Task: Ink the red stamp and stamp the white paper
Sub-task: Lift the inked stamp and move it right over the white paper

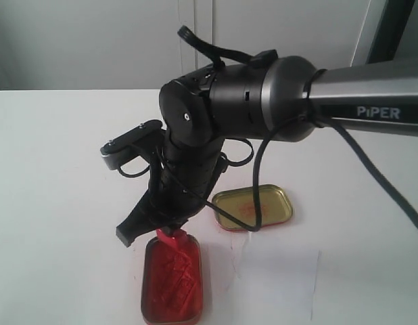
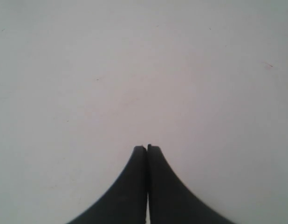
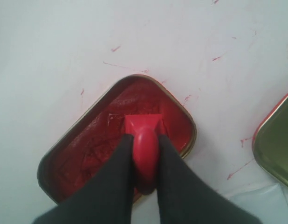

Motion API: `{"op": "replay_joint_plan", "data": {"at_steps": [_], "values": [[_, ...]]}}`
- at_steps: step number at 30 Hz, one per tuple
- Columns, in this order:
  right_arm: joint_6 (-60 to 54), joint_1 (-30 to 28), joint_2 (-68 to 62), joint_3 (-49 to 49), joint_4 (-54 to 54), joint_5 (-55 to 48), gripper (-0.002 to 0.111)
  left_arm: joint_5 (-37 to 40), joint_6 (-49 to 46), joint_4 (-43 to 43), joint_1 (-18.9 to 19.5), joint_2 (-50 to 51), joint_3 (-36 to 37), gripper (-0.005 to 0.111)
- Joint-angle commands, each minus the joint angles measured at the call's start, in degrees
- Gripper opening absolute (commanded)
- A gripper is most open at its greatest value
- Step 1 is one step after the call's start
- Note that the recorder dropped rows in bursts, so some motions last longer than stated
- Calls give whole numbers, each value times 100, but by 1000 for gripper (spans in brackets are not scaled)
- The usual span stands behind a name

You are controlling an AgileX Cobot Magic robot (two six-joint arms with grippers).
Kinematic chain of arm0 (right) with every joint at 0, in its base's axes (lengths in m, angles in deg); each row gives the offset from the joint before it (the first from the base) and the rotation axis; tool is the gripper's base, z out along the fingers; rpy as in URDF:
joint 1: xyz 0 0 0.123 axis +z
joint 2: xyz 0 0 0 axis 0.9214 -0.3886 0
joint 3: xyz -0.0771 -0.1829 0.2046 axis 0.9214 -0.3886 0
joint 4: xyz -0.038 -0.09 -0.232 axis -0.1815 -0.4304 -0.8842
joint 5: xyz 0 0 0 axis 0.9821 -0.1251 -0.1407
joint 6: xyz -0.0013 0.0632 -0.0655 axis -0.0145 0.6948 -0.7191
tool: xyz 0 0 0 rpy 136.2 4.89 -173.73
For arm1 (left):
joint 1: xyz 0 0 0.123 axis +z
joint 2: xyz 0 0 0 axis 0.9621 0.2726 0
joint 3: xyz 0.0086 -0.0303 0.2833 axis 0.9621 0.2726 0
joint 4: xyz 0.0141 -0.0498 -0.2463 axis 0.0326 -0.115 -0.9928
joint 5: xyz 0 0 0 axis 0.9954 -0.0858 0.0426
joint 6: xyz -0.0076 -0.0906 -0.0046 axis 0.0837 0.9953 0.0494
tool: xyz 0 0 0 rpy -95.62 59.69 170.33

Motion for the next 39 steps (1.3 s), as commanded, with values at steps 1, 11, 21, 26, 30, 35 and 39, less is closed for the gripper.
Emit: {"op": "replay_joint_plan", "data": {"at_steps": [1,11,21,26,30,35,39], "values": [[25,-11,299,-120,-44,39,0,93,21,1,4,-20,56,0],[177,-229,1022,-1104,-115,454,0,93,21,1,4,-20,56,0],[188,-815,2060,-2344,-101,919,0,93,21,1,4,-20,56,0],[199,-1035,2375,-2877,-114,1174,0,93,21,1,4,-20,56,0],[211,-1059,2524,-3306,-292,1601,0,93,21,1,4,-20,56,0],[211,-1059,2536,-3785,-571,2223,0,93,21,1,4,-20,56,0],[401,-1059,2536,-4165,-793,2822,0,93,21,1,4,-20,56,0]]}}
